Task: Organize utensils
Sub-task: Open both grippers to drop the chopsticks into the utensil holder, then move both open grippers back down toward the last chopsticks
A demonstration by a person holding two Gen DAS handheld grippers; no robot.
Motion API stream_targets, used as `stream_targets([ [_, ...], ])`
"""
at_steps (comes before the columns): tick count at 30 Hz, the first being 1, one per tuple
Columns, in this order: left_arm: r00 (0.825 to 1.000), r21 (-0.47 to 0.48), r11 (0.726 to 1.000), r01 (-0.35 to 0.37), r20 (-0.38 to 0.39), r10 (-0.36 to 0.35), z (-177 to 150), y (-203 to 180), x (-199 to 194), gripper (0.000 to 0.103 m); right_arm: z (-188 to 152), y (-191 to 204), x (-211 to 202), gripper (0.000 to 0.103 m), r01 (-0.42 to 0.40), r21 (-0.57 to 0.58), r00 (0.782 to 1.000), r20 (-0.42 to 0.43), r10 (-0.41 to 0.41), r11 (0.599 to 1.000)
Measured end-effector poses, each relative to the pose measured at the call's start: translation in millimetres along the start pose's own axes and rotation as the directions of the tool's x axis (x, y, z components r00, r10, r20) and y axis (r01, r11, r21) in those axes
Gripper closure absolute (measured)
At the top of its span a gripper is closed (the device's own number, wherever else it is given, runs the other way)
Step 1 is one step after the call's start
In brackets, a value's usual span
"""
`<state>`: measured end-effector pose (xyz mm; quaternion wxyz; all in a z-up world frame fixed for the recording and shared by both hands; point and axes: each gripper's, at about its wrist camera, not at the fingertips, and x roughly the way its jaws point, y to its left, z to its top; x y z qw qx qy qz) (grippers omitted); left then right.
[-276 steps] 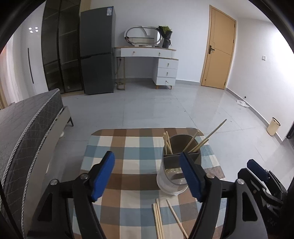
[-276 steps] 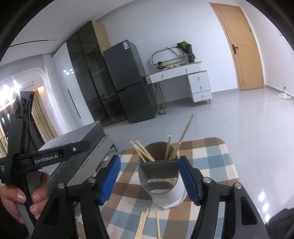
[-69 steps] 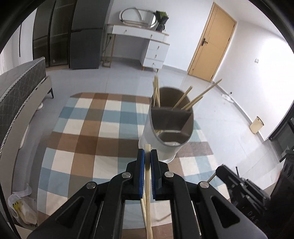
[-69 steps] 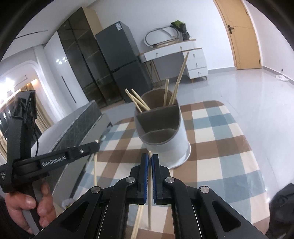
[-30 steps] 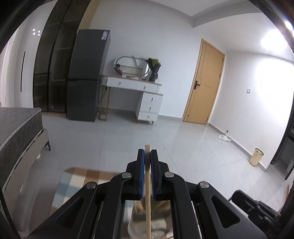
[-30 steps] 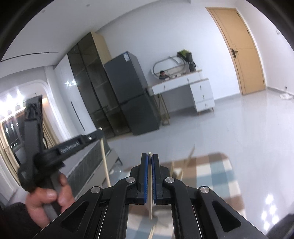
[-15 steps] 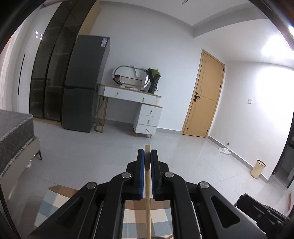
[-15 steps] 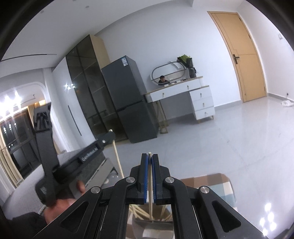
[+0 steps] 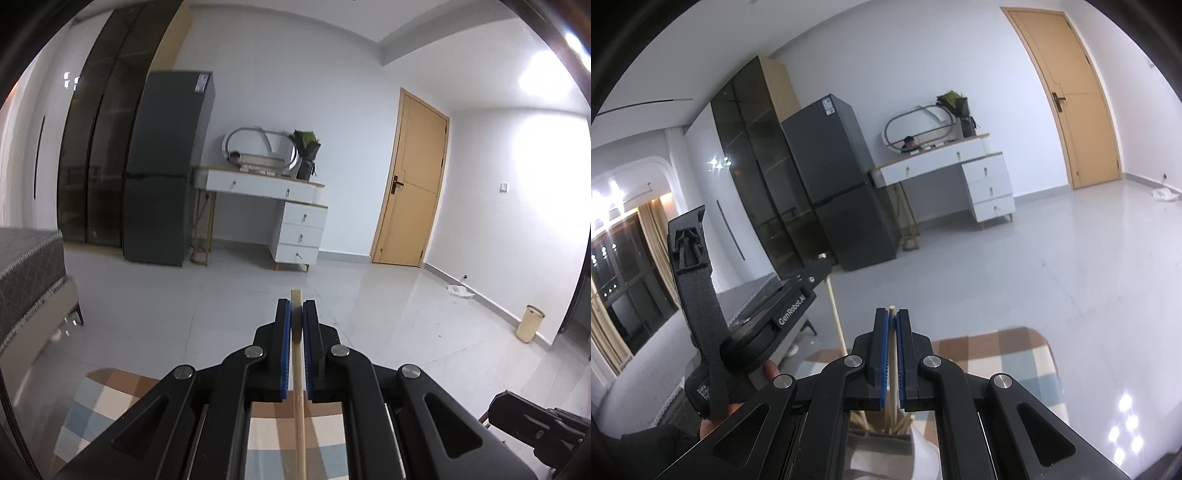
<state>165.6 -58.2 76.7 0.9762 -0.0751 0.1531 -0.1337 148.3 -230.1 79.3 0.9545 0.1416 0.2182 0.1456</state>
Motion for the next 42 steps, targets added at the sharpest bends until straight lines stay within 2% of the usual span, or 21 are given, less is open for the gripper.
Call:
stream_targets([
  [6, 0.999, 0.030, 0.999, 0.032, -0.031, -0.031, 7.8, -3.3, -5.1, 0.101, -12.2, 1.0, -2.2, 0.100, 0.003, -0.002, 1.000, -0.027, -0.003, 1.000],
  [16, 0.984, 0.064, 0.994, 0.084, -0.160, -0.073, 4.9, -0.5, -23.3, 0.101, -25.8, 12.9, 9.2, 0.099, 0.002, -0.016, 0.995, -0.098, -0.004, 1.000],
  [18, 0.972, 0.057, 0.992, 0.112, -0.216, -0.097, 1.3, 0.9, -23.3, 0.101, -31.5, 14.7, 13.4, 0.099, 0.008, -0.021, 0.993, -0.118, -0.011, 1.000],
  [21, 0.941, 0.058, 0.986, 0.156, -0.311, -0.131, -6.4, -3.3, -21.2, 0.100, -40.4, 15.2, 22.5, 0.096, 0.002, -0.015, 0.984, -0.179, -0.005, 1.000],
  [23, 0.900, 0.014, 0.983, 0.181, -0.406, -0.160, -10.1, -1.4, -17.3, 0.099, -48.6, 13.9, 22.7, 0.095, -0.018, 0.010, 0.977, -0.214, 0.019, 1.000],
  [24, 0.891, 0.001, 0.984, 0.177, -0.424, -0.159, -11.2, -0.1, -20.0, 0.099, -52.2, 14.3, 19.4, 0.093, -0.029, 0.011, 0.976, -0.216, 0.031, 1.000],
  [26, 0.891, 0.003, 0.990, 0.142, -0.436, -0.126, -8.8, 0.7, -28.4, 0.098, -59.6, 16.9, 6.4, 0.069, -0.020, -0.005, 0.978, -0.208, 0.018, 1.000],
  [27, 0.891, 0.007, 0.990, 0.139, -0.437, -0.122, -7.5, 0.0, -33.9, 0.092, -62.2, 18.1, -2.7, 0.064, -0.025, -0.008, 0.981, -0.190, 0.023, 1.000],
  [29, 0.899, 0.017, 0.993, 0.119, -0.426, -0.101, -4.6, -2.3, -46.3, 0.072, -66.5, 21.3, -17.9, 0.055, -0.013, -0.021, 0.987, -0.161, 0.009, 1.000],
  [30, 0.905, 0.020, 0.994, 0.104, -0.416, -0.087, -3.2, -2.6, -52.8, 0.052, -68.4, 21.6, -25.5, 0.052, 0.003, -0.019, 0.988, -0.153, -0.006, 1.000],
  [31, 0.916, 0.018, 0.996, 0.086, -0.394, -0.072, -0.2, -2.7, -63.2, 0.042, -69.5, 22.6, -28.9, 0.047, 0.006, -0.013, 0.989, -0.150, -0.008, 1.000],
  [33, 0.931, 0.011, 0.998, 0.064, -0.361, -0.056, -1.0, 3.2, -83.9, 0.040, -73.4, 20.6, -41.0, 0.045, 0.018, 0.014, 0.989, -0.144, -0.016, 1.000],
  [37, 0.937, 0.005, 1.000, 0.009, -0.350, -0.006, -4.3, 12.4, -104.1, 0.033, -77.6, 26.5, -65.4, 0.043, 0.034, 0.018, 0.992, -0.120, -0.032, 0.999],
  [42, 0.947, 0.009, 0.999, -0.049, -0.316, 0.049, -7.8, 15.2, -128.1, 0.023, -83.8, 42.1, -94.8, 0.031, 0.037, -0.004, 0.997, -0.063, -0.037, 0.999],
])
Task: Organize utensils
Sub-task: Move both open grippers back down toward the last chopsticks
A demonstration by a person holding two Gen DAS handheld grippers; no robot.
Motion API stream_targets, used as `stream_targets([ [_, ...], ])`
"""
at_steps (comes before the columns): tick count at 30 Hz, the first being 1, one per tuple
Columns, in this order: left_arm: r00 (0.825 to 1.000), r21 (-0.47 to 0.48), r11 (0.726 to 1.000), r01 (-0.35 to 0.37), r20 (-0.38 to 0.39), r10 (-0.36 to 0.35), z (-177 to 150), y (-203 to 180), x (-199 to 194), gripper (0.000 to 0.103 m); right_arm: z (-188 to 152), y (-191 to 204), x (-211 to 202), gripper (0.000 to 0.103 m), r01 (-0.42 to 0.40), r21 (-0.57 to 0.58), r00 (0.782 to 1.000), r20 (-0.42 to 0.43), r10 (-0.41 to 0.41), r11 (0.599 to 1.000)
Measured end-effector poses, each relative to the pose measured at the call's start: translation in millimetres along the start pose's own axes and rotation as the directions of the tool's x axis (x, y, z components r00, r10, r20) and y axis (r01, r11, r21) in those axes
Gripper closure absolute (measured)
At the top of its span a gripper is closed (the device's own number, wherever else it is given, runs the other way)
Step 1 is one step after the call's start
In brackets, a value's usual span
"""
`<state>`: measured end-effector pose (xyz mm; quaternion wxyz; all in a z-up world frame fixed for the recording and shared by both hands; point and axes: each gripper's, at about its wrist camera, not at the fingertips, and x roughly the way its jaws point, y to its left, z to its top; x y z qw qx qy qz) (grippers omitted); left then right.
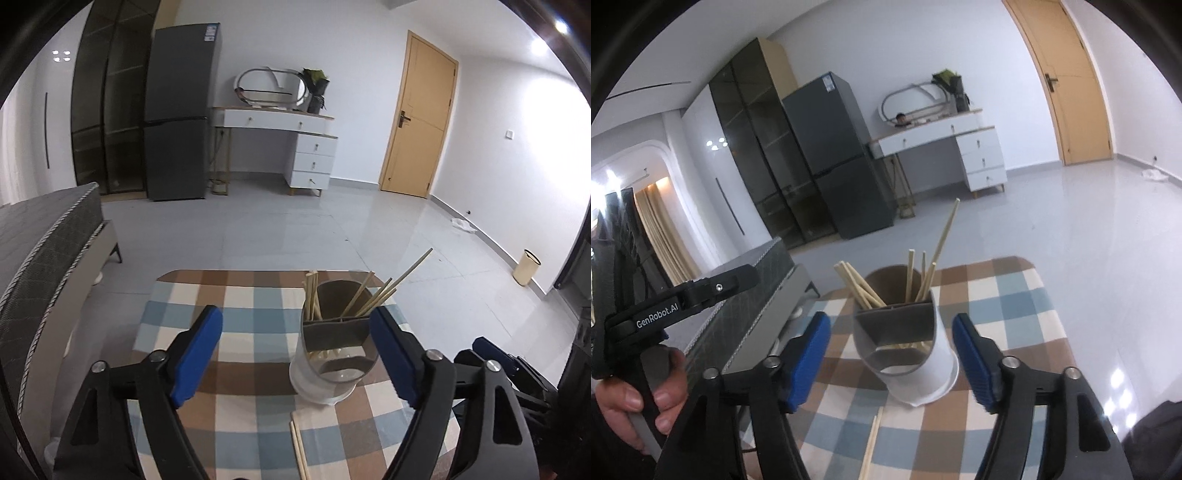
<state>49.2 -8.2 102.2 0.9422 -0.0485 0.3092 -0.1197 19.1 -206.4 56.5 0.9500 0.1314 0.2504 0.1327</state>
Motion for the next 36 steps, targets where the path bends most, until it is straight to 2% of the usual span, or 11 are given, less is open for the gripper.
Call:
stream_targets([
  [6, 0.998, 0.006, 0.999, -0.050, 0.031, 0.050, -8.6, -0.9, -18.9, 0.022, -12.8, 11.2, -16.3, 0.026, 0.011, -0.015, 0.999, 0.035, -0.011, 1.000],
  [8, 0.996, -0.015, 0.998, -0.058, 0.066, 0.059, -9.8, 2.6, -30.4, 0.022, -16.0, 17.3, -22.3, 0.025, 0.017, -0.033, 0.999, 0.050, -0.015, 0.999],
  [12, 0.996, -0.052, 0.997, -0.054, 0.072, 0.057, -18.0, 7.9, -50.8, 0.022, -20.9, 32.2, -36.7, 0.018, -0.003, -0.073, 0.995, 0.102, 0.011, 0.997],
  [16, 0.998, -0.038, 0.999, -0.034, 0.059, 0.036, -28.5, 5.6, -60.5, 0.014, -25.7, 42.0, -42.2, 0.014, -0.019, -0.089, 0.991, 0.128, 0.030, 0.996],
  [17, 0.996, -0.031, 0.998, -0.052, 0.066, 0.053, -33.4, 5.6, -61.2, 0.014, -27.3, 43.1, -42.1, 0.013, -0.015, -0.088, 0.991, 0.130, 0.027, 0.996],
  [24, 0.993, -0.067, 0.992, -0.107, 0.048, 0.110, -57.8, 18.4, -46.3, 0.014, -41.9, 40.7, -39.2, 0.010, 0.024, -0.086, 0.996, 0.091, -0.016, 0.996],
  [29, 0.986, -0.047, 0.987, -0.152, 0.064, 0.154, -71.4, 19.6, -31.5, 0.013, -53.4, 38.0, -34.6, 0.009, 0.033, -0.109, 0.998, 0.056, -0.027, 0.994],
  [36, 0.986, -0.048, 0.985, -0.164, 0.026, 0.166, -87.8, 29.0, -7.3, 0.013, -68.9, 29.4, -12.8, 0.009, 0.052, -0.088, 0.997, -0.057, -0.057, 0.995],
])
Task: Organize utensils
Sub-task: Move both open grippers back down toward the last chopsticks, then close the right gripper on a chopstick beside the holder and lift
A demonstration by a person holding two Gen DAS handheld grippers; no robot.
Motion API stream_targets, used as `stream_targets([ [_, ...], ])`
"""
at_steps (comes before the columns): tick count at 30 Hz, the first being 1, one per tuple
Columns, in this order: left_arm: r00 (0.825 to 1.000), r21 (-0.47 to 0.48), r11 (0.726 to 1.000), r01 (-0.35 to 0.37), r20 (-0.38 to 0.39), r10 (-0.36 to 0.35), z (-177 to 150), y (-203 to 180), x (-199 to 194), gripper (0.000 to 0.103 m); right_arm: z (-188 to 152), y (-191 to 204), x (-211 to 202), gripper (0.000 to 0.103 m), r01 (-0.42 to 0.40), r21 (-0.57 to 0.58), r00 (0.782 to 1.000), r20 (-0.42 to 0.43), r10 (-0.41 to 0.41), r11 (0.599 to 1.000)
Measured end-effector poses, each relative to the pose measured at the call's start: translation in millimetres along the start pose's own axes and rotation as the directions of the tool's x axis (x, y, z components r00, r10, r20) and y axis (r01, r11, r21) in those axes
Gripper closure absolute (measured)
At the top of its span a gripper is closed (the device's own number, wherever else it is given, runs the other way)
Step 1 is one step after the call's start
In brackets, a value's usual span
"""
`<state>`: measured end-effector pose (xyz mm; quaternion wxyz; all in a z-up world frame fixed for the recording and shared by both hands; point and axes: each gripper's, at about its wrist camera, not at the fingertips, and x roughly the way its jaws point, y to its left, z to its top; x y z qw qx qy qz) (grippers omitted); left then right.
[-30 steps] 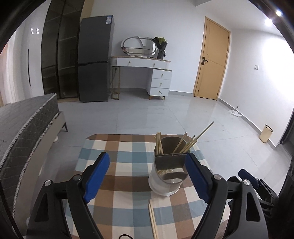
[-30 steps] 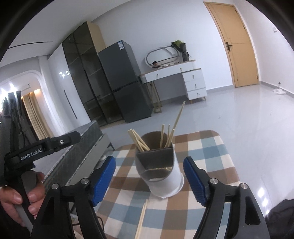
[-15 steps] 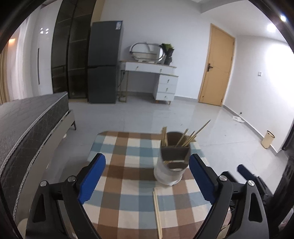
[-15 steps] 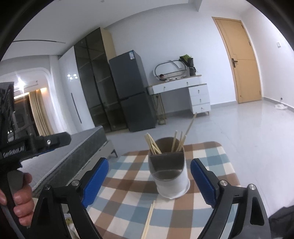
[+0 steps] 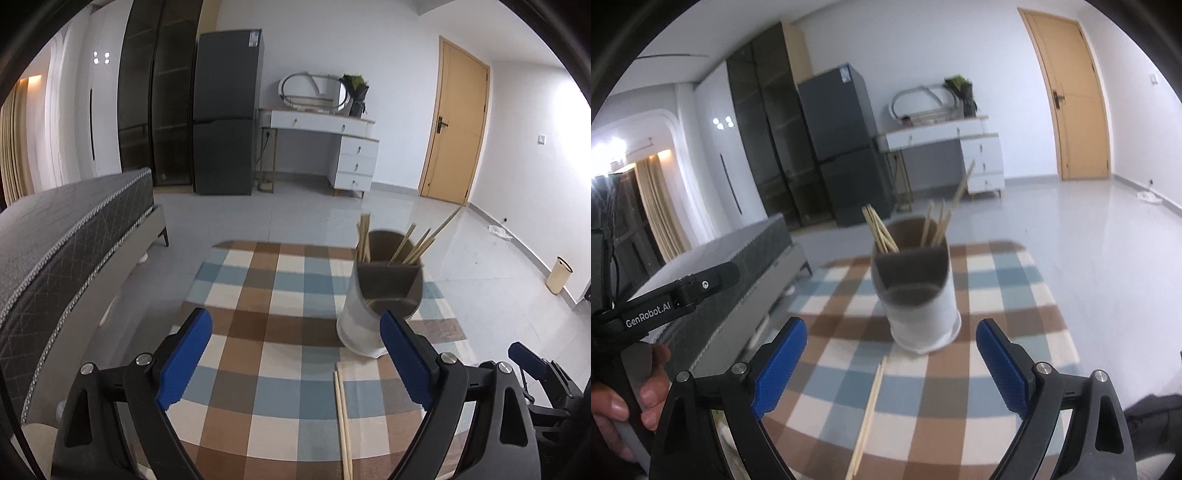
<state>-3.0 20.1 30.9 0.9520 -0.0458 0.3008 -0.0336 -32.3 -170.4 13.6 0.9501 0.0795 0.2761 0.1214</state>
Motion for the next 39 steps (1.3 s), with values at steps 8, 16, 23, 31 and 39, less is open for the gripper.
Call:
stream_targets([
  [8, 0.996, -0.014, 1.000, -0.016, -0.085, 0.015, -16.4, 13.6, 35.9, 0.013, -13.6, 0.4, 35.1, 0.009, 0.035, -0.014, 0.989, -0.146, -0.037, 0.999],
  [16, 0.991, -0.064, 0.997, -0.037, -0.133, 0.028, -16.7, 28.4, 60.2, 0.014, -26.1, 5.2, 78.3, 0.018, 0.052, -0.045, 0.952, -0.300, -0.063, 0.998],
  [23, 0.984, -0.126, 0.990, -0.060, -0.177, 0.037, -13.6, 43.4, 72.5, 0.014, -35.3, 11.9, 134.9, 0.037, 0.045, -0.101, 0.899, -0.429, -0.084, 0.994],
  [31, 0.973, -0.212, 0.972, -0.101, -0.227, 0.051, -11.1, 66.3, 82.7, 0.014, -38.8, 24.4, 193.9, 0.055, 0.044, -0.162, 0.850, -0.512, -0.122, 0.986],
  [39, 0.964, -0.295, 0.950, -0.107, -0.265, 0.026, -9.4, 84.3, 93.0, 0.014, -41.8, 34.9, 228.0, 0.061, 0.070, -0.224, 0.824, -0.537, -0.183, 0.972],
])
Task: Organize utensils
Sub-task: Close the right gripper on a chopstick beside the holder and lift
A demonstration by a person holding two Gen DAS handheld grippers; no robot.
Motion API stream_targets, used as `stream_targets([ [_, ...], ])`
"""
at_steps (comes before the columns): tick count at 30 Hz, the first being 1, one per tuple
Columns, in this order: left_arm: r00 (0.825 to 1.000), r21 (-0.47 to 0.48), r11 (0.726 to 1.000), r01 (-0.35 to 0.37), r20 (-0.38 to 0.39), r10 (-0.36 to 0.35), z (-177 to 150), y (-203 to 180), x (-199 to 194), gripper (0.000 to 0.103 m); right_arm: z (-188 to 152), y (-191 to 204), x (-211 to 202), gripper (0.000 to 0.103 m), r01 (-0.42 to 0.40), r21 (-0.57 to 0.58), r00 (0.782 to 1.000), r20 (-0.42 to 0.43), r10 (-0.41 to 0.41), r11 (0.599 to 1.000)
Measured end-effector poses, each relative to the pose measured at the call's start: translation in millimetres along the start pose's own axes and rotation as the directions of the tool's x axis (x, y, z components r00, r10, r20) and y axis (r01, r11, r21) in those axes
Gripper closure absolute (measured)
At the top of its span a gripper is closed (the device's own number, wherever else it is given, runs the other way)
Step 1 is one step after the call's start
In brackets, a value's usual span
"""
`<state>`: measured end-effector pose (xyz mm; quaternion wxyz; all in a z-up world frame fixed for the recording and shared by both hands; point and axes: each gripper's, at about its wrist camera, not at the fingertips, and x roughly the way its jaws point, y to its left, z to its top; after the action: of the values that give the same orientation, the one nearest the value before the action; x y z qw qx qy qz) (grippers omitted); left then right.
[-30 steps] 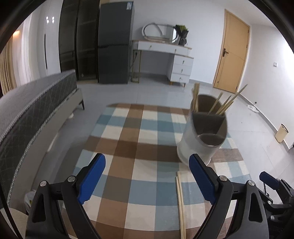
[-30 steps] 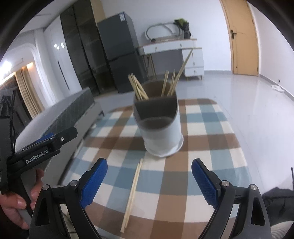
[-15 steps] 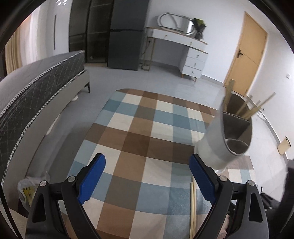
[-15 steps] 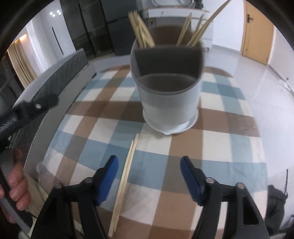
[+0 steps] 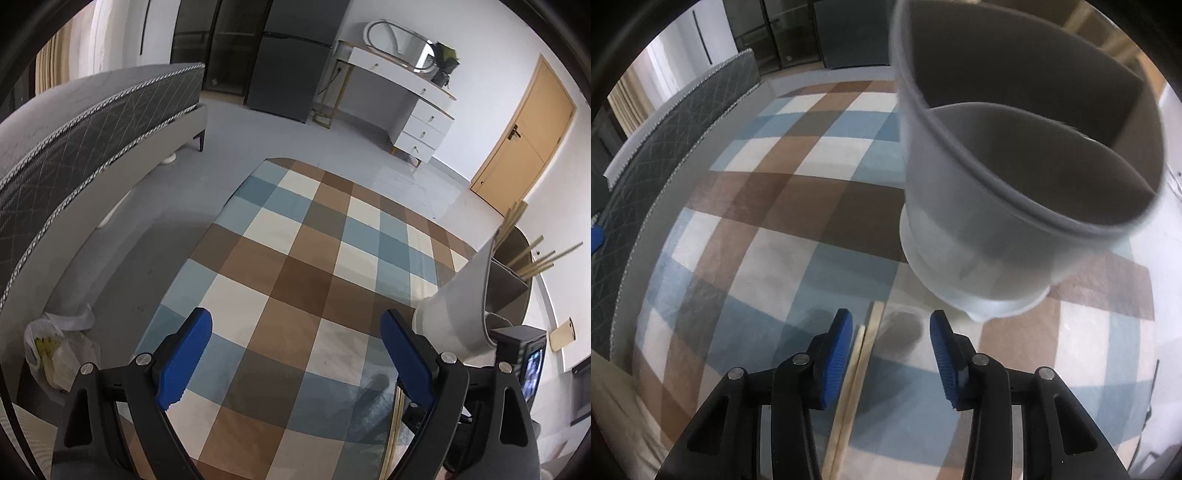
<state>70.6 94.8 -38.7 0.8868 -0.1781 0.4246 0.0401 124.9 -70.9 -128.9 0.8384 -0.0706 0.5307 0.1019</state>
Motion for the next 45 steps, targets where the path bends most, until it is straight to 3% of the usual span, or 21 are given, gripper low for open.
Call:
stream_targets([
  [7, 1.000, -0.036, 0.999, -0.001, -0.025, 0.000, 4.2, 7.1, 6.1, 0.014, -1.0, 1.2, 0.5, 0.072, 0.051, 0.000, 0.999, 0.010, -0.051, 0.999],
  [9, 1.000, -0.036, 0.999, -0.001, -0.029, 0.000, 3.6, 6.9, 7.4, 0.014, -3.4, 1.1, -1.6, 0.078, 0.048, 0.001, 0.999, 0.014, -0.048, 0.999],
  [11, 1.000, -0.027, 1.000, -0.005, -0.030, 0.004, 2.6, 5.4, 7.6, 0.014, -5.2, 1.4, -3.2, 0.096, 0.044, 0.003, 0.999, 0.015, -0.044, 0.999],
  [22, 1.000, 0.017, 1.000, -0.017, -0.019, 0.017, 0.4, -0.9, 5.1, 0.014, -17.5, -20.4, -26.7, 0.098, 0.006, 0.072, 0.998, 0.066, -0.011, 0.997],
  [33, 0.999, 0.105, 0.994, -0.031, -0.007, 0.032, -8.9, -19.9, -1.0, 0.014, -35.5, -61.8, -74.9, 0.098, -0.116, 0.200, 0.982, 0.171, 0.082, 0.973],
  [37, 1.000, 0.151, 0.988, -0.016, -0.019, 0.019, -15.5, -30.0, 0.5, 0.014, -40.1, -75.3, -90.0, 0.098, -0.185, 0.247, 0.966, 0.225, 0.129, 0.951],
  [45, 0.992, 0.196, 0.980, -0.019, -0.122, 0.044, -33.3, -44.0, 14.6, 0.014, -57.4, -113.3, -103.4, 0.098, -0.352, 0.378, 0.915, 0.333, 0.229, 0.856],
])
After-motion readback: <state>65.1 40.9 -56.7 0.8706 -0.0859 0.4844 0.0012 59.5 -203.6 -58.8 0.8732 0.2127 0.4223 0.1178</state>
